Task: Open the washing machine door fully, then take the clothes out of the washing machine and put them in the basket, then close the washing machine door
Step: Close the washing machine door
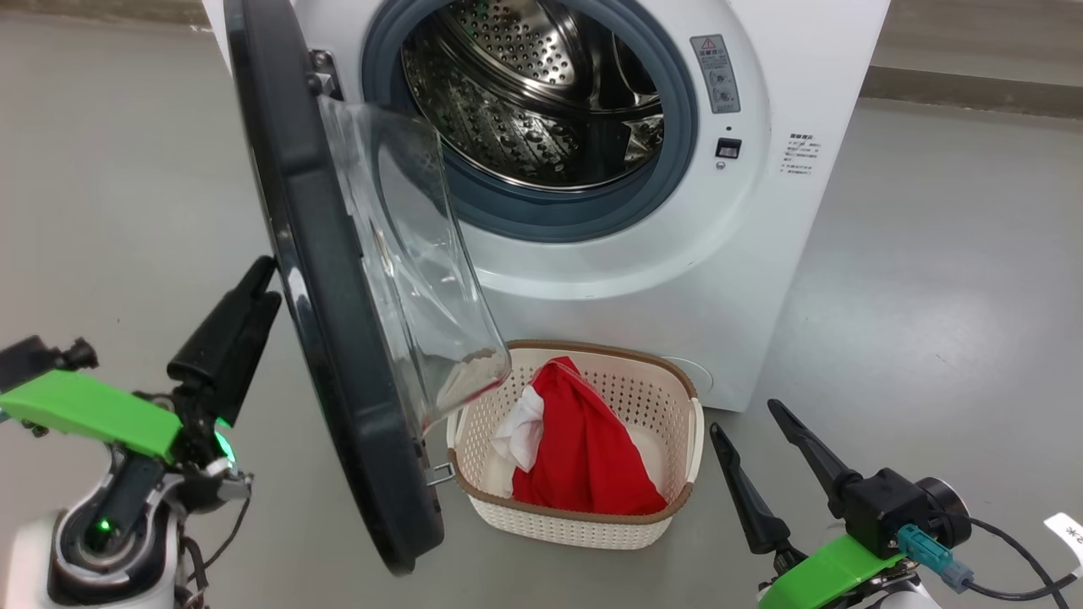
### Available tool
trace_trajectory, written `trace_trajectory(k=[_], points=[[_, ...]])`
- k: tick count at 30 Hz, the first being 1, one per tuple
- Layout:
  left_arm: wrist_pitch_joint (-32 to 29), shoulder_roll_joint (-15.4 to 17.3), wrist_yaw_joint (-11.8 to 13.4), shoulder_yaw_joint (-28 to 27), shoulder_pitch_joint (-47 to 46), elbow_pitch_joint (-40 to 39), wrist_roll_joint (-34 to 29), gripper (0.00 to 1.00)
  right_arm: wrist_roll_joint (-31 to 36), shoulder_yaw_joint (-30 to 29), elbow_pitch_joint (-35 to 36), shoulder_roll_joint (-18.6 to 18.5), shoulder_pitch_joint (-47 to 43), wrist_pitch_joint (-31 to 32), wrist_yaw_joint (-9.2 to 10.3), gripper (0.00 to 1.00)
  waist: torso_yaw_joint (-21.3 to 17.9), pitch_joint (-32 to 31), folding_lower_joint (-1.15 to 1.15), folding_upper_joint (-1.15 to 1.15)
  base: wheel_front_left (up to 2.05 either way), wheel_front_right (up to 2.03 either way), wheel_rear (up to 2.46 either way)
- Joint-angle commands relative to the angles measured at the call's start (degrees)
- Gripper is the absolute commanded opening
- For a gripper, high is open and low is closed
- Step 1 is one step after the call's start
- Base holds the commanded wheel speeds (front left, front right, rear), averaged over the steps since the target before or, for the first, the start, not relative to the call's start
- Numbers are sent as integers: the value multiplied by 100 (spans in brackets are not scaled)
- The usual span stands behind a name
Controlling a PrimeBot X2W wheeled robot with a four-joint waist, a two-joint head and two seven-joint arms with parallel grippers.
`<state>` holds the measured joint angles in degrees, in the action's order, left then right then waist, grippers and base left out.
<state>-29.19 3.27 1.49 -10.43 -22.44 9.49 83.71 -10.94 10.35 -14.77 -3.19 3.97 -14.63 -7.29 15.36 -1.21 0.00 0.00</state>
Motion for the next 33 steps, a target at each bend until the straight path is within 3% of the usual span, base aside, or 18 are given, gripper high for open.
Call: trace_trajectory(k=[1, 7, 12, 21, 33], points=[[83, 244, -146, -107, 14, -217, -204, 100, -48, 122, 140, 3, 218, -37, -20, 100, 18, 14, 0, 0, 0, 0, 0], [996, 579, -714, 96, 288, -379, -1448, 100, -58, 155, 151, 6, 253, -37, -20, 100, 61, 63, 0, 0, 0, 0, 0], [2062, 1011, -870, 634, 577, -484, -2971, 100, -65, 171, 155, 3, 269, -37, -20, 100, 60, 80, 0, 0, 0, 0, 0], [3566, 1615, -892, 1539, 987, -346, -4792, 100, -70, 177, 168, -4, 292, -37, -20, 100, -8, 131, 0, 0, 0, 0, 0], [4336, 1605, -454, 1746, 1291, -91, -5896, 100, -88, 157, 180, -4, 317, -37, -20, 100, -86, 190, 0, 0, 0, 0, 0]])
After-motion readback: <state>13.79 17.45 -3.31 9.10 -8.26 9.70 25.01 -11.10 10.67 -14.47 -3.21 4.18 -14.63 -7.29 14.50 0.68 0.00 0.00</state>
